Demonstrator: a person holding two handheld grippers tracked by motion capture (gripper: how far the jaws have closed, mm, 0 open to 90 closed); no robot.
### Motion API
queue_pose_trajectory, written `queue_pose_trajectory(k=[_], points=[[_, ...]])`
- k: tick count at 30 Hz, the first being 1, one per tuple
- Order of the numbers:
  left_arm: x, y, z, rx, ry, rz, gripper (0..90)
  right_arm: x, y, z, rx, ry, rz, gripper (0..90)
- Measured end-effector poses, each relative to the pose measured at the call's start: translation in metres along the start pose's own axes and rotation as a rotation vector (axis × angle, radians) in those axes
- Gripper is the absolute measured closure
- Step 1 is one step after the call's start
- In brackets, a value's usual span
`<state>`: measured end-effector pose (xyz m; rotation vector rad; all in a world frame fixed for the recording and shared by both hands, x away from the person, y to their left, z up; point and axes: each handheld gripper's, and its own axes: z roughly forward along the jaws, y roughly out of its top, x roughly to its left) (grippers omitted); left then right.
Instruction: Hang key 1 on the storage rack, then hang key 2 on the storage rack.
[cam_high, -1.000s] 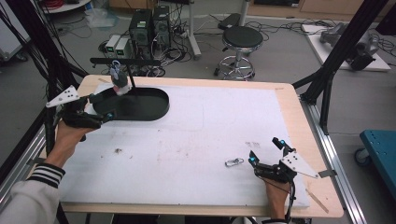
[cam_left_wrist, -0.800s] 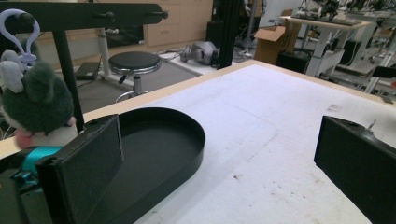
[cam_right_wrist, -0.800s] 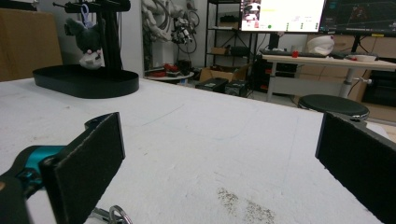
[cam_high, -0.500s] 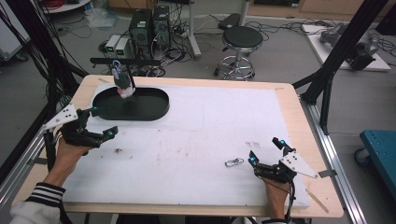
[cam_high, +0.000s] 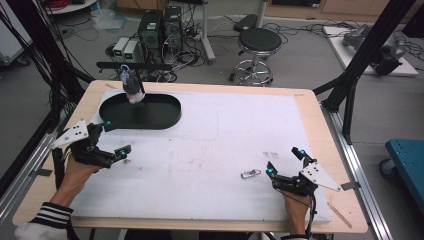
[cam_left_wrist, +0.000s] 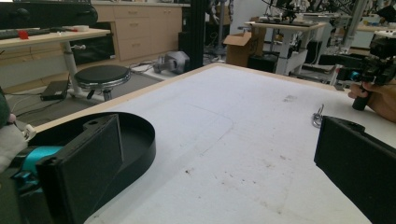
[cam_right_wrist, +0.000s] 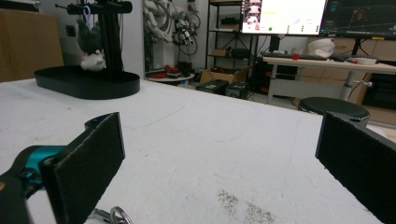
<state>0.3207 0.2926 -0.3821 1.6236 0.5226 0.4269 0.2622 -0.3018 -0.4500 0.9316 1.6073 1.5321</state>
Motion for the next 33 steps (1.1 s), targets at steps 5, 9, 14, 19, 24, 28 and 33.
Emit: queue_pose_trajectory(k=[5,9,14,19,24,28,33], points=[[0.001,0.0,-0.001,0.004,0.004,-0.005,1.7,-0.001,0.0,0.001,-0.004,0.006,0.0,0.5],[0.0,0.0,0.0,0.012,-0.004,0.0,1.7,-0.001,0.0,0.002,0.006,0.021,-0.005,0.5],[-0.003,-0.001,0.005,0.024,-0.028,-0.003,1.7,0.001,0.0,0.004,0.028,0.055,-0.011,0.5],[-0.006,-0.001,0.009,0.043,-0.046,0.009,1.7,0.003,0.01,0.006,0.082,0.137,-0.051,0.5],[-0.009,-0.001,0.011,0.051,-0.052,0.016,1.7,0.005,0.026,0.01,0.126,0.223,-0.085,0.5],[-0.011,0.0,0.011,0.052,-0.064,0.024,1.7,0.006,0.037,0.015,0.184,0.289,-0.123,0.5],[-0.013,0.001,0.013,0.052,-0.084,0.032,1.7,0.009,0.051,0.023,0.276,0.367,-0.188,0.5]])
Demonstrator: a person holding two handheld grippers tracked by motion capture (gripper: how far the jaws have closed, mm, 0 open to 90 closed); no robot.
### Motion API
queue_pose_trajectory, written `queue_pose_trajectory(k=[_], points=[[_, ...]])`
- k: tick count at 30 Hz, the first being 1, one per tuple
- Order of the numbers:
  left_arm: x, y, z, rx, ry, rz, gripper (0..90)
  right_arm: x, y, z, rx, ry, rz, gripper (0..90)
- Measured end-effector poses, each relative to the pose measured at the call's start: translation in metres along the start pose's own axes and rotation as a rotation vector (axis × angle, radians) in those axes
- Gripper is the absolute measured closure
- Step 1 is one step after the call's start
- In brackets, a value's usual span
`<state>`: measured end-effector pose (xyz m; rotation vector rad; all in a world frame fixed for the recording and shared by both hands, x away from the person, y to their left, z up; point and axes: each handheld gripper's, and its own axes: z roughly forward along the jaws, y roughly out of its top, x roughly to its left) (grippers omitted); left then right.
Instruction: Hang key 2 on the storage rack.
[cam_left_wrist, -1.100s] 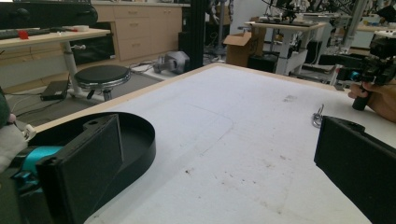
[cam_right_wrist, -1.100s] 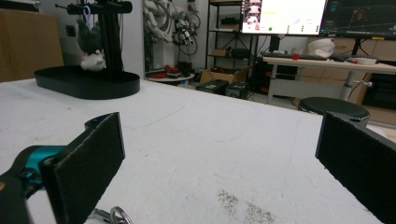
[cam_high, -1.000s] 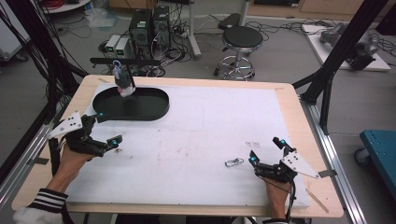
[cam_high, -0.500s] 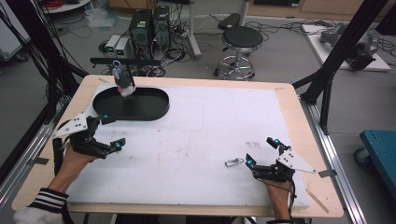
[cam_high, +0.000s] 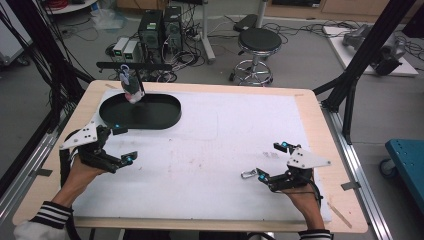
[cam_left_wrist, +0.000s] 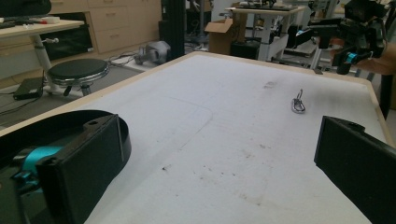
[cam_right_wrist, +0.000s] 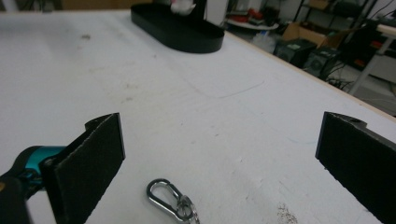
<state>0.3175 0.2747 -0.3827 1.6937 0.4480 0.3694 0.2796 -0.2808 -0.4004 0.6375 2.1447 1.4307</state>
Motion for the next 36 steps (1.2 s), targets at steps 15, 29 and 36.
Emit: queue_pose_trajectory(k=[15,29,36], points=[[-0.001,0.0,0.004,0.013,-0.029,0.015,1.7,-0.018,0.024,0.012,0.185,0.133,-0.111,0.5],[-0.001,0.0,0.006,0.025,-0.03,0.021,1.7,-0.027,0.023,0.025,0.358,0.258,-0.145,1.8],[-0.001,0.001,0.005,0.017,-0.026,0.024,1.7,-0.029,0.019,0.031,0.432,0.301,-0.143,5.0]])
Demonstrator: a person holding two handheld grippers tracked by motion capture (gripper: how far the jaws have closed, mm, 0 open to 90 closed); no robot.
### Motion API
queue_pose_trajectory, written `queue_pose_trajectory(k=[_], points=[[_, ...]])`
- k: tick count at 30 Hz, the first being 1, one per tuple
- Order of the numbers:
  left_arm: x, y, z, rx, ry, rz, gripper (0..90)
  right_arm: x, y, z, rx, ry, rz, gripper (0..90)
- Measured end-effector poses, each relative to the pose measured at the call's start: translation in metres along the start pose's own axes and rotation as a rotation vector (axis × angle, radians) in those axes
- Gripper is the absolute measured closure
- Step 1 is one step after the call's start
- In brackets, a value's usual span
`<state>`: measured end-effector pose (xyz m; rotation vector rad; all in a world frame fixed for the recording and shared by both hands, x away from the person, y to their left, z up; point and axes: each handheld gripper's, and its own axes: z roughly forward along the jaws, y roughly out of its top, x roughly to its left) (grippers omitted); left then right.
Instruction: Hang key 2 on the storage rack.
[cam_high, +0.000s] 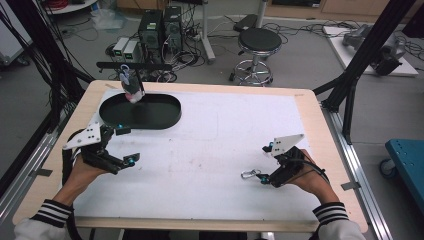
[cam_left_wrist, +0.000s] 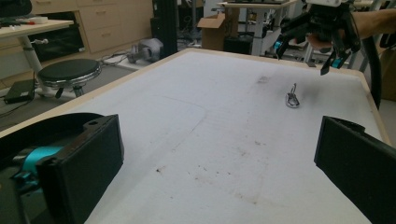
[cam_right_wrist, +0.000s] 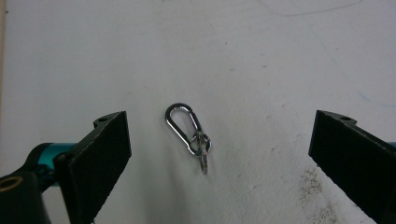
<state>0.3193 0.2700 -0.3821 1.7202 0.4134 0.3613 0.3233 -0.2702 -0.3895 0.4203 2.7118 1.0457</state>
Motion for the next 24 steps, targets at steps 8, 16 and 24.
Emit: queue_pose_trajectory(k=[8,16,24], points=[[0.0,0.0,0.001,0.001,-0.004,-0.002,1.7,-0.005,-0.002,0.007,0.063,0.051,-0.014,18.6],[0.002,-0.001,0.0,-0.004,-0.003,0.0,1.7,-0.007,-0.004,0.012,0.105,0.088,-0.035,33.7],[0.003,-0.001,0.0,0.0,-0.006,0.0,1.7,-0.01,-0.005,0.016,0.134,0.115,-0.04,45.7]])
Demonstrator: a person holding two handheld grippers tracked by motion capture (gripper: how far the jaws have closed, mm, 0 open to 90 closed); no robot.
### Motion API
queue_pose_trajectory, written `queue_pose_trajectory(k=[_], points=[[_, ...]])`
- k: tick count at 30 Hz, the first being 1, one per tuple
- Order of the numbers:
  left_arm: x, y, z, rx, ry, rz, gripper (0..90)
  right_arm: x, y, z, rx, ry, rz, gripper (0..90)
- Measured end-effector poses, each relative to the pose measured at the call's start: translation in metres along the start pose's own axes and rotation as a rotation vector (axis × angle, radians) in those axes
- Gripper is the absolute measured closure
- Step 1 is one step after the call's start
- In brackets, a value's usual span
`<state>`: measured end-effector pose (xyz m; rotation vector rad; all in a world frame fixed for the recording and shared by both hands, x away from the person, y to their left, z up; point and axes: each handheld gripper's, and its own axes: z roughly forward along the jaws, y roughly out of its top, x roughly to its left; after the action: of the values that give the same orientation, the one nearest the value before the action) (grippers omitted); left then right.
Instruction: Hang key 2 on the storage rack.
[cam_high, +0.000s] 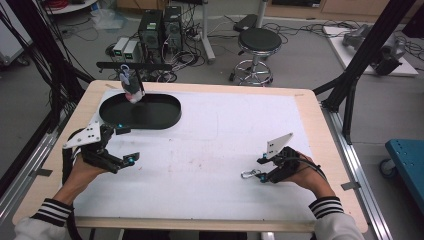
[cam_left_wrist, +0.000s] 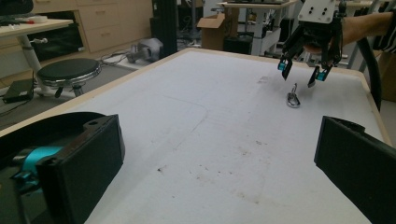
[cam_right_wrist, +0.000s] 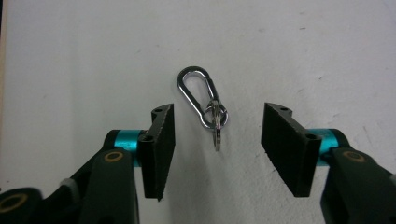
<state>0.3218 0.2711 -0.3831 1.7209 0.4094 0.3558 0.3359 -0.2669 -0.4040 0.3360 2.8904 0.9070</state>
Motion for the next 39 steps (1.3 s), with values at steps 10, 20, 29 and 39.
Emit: queue_pose_trajectory(k=[10,20,29,39], points=[[-0.0002,-0.0001,0.0006,0.0,-0.002,0.0,1.7,-0.0029,-0.0008,0.0026,0.025,0.025,0.005,58.0],[-0.0001,-0.0003,0.0008,0.005,-0.007,0.004,1.7,-0.0037,0.0006,0.0064,0.043,0.041,-0.002,68.8],[0.0003,-0.0007,0.0011,0.005,-0.005,0.002,1.7,-0.004,0.0013,0.008,0.051,0.028,-0.011,76.0],[0.0005,-0.0009,0.0013,0.007,-0.005,0.0,1.7,-0.0055,0.0016,0.0084,0.05,0.027,-0.007,87.4]])
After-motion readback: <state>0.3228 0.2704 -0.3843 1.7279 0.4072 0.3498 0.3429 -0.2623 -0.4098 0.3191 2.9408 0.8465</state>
